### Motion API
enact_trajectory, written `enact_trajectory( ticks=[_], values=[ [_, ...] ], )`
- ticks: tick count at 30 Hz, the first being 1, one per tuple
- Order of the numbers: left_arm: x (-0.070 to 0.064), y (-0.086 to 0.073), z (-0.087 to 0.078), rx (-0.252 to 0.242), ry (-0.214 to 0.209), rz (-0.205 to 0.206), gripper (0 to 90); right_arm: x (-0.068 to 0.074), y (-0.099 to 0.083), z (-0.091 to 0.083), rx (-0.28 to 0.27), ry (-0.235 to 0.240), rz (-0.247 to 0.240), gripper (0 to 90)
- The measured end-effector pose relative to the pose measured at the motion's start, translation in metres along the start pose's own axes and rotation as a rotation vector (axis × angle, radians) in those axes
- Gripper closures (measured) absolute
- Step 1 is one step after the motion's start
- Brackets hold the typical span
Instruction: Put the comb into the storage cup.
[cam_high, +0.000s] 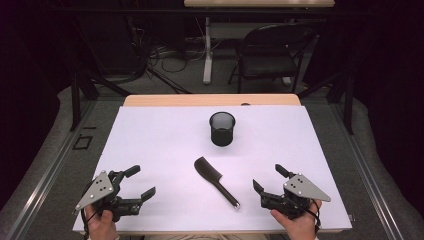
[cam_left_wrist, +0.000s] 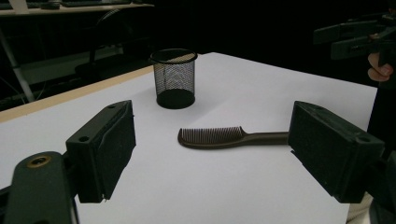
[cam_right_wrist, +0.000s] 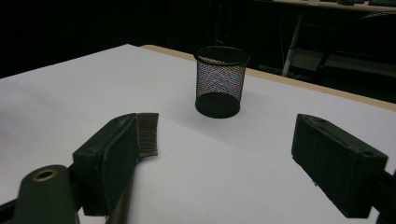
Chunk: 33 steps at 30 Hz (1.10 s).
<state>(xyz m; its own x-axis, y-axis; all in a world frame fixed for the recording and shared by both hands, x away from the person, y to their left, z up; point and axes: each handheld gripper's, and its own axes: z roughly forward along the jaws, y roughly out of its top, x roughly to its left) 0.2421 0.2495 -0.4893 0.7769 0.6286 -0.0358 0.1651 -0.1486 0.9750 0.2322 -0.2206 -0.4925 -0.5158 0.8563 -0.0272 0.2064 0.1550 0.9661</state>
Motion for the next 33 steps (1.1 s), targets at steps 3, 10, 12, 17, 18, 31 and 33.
enact_trajectory(
  ticks=[3,10,12,17,18,31,33],
  values=[
    [-0.001,0.0,0.001,0.0,-0.005,-0.002,15.5,0.001,-0.001,0.002,0.018,0.005,-0.011,15.9],
    [-0.002,-0.001,0.001,0.006,-0.004,0.007,15.5,0.007,-0.002,0.006,0.052,0.012,-0.045,18.2],
    [-0.003,-0.002,0.001,0.01,-0.006,0.008,15.5,0.008,-0.001,0.008,0.057,0.019,-0.036,18.8],
    [-0.004,-0.004,0.002,0.019,-0.01,0.016,15.4,0.01,-0.003,0.013,0.081,0.034,-0.032,21.3],
    [-0.004,-0.004,0.002,0.021,-0.012,0.015,15.4,0.01,-0.003,0.013,0.081,0.034,-0.032,21.3],
    [-0.007,-0.005,0.001,0.03,-0.013,0.021,15.5,0.023,-0.005,0.024,0.15,0.108,-0.059,35.5],
    [-0.007,-0.005,0.001,0.032,-0.012,0.019,15.5,0.024,-0.005,0.025,0.151,0.114,-0.063,36.4]
  ],
)
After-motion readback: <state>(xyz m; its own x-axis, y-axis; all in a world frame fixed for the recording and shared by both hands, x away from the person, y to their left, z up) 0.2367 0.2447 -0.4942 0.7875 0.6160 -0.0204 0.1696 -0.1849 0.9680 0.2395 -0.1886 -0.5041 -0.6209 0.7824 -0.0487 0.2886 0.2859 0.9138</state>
